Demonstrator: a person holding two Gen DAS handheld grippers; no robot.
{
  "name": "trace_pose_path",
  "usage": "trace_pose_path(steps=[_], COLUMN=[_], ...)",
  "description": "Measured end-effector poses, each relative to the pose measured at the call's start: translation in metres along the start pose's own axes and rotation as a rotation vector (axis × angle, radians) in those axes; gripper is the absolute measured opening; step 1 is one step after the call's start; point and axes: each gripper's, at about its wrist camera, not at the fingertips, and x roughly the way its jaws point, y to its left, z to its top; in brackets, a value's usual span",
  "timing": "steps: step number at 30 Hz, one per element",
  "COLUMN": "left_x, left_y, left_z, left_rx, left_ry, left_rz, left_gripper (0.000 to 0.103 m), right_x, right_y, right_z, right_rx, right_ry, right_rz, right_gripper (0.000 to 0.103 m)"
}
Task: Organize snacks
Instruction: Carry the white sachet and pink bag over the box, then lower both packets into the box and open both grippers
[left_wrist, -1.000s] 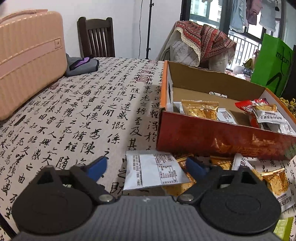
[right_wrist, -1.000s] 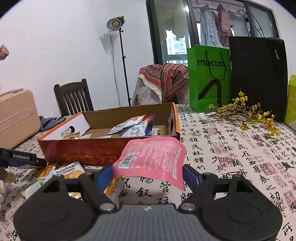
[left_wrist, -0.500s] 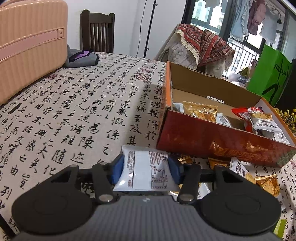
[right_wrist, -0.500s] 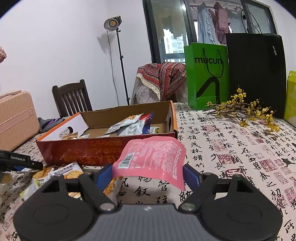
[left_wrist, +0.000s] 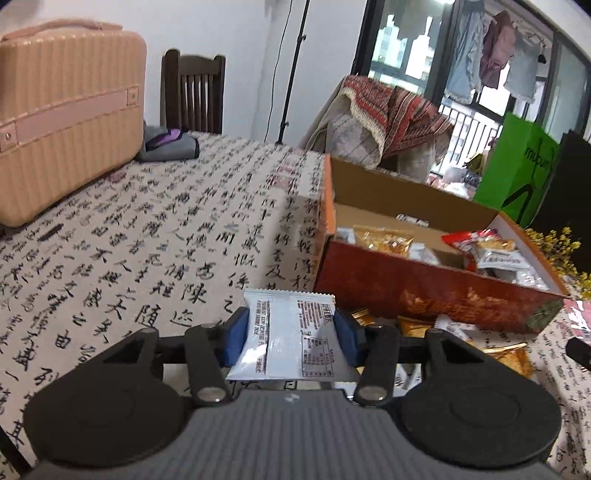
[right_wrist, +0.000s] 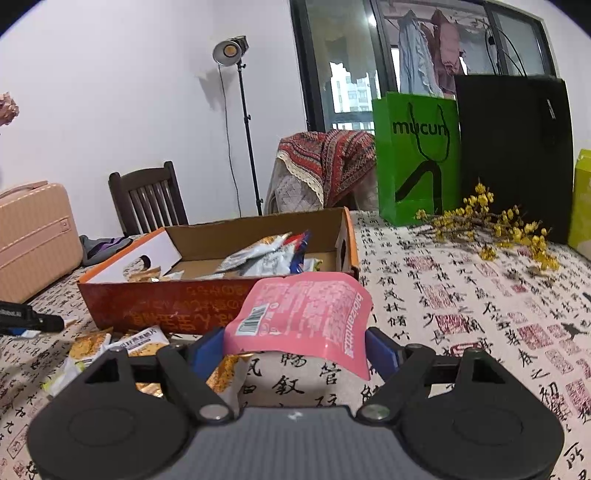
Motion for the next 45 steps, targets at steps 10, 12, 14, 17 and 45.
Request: trace_pose_path(steps=[10, 12, 14, 17, 45], left_x=[-0.031, -0.031, -0.03, -0.026, 0.078], left_y=[-0.039, -0.049, -0.059, -0.071, -0.094], left_z=[0.02, 0.024, 0.029, 0.035, 0.054], left_rx=[0.074, 0.089, 0.096, 0.104, 0.077], left_ry=[-0.111, -0.119, -0.124, -0.132, -0.18], left_rz=[-0.083, -0.087, -0.1, -0.113, -0.105], left_gripper=[0.051, 0.051, 0.051, 0.051, 0.053], right_x=[-0.014, -0.013, -0.01, -0.004, 0.096], right_y=[0.015, 0.018, 0.021, 0.025, 0.031], right_z=[0.025, 0.032, 0.039, 0.05, 0.063], right_rx=[-0.056, -0.067, -0.074, -0.077, -0.069], right_ry=[-0.057, -0.064, -0.071, -0.078, -0.075], right_rz=[0.005, 0.007, 0.008, 0.015, 0.01], right_gripper=[0.081, 0.081, 0.081, 0.081, 0.082])
